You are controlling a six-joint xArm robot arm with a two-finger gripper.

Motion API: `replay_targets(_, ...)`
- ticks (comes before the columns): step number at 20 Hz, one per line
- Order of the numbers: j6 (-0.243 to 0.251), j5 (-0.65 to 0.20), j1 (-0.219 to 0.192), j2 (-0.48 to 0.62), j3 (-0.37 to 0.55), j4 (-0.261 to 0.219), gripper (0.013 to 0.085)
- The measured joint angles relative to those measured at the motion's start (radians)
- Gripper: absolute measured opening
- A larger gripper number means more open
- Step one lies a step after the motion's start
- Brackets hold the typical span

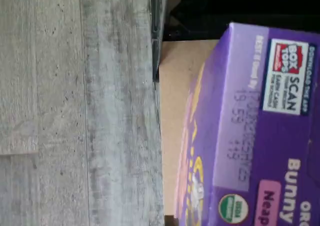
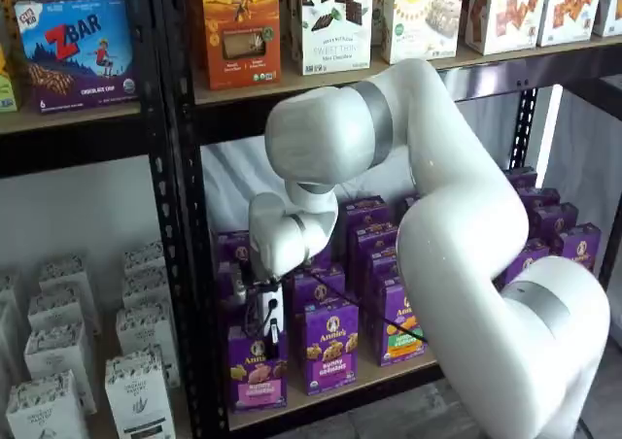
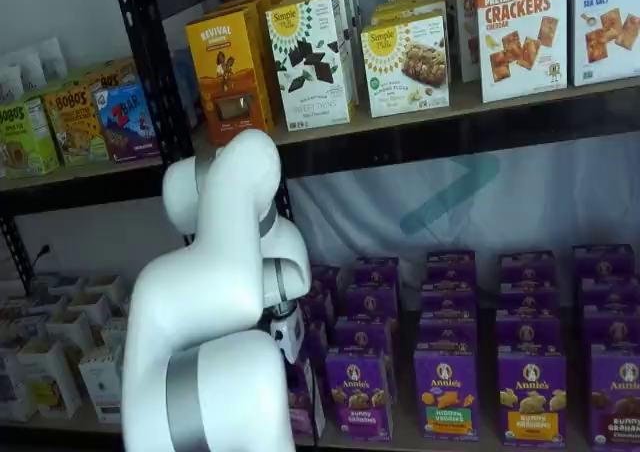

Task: Pick up the purple box with a pink patch in the middle, on the bottom shelf, the first box from the left

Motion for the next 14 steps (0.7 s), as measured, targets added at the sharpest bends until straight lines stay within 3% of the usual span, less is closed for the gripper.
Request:
replay_targets(5, -0.001, 0.001, 0.001, 0.001, -0.002, 0.002, 0.037)
replay_targets(14, -0.003, -0.002, -0.002, -0.003, 0.003, 0.001, 0.037)
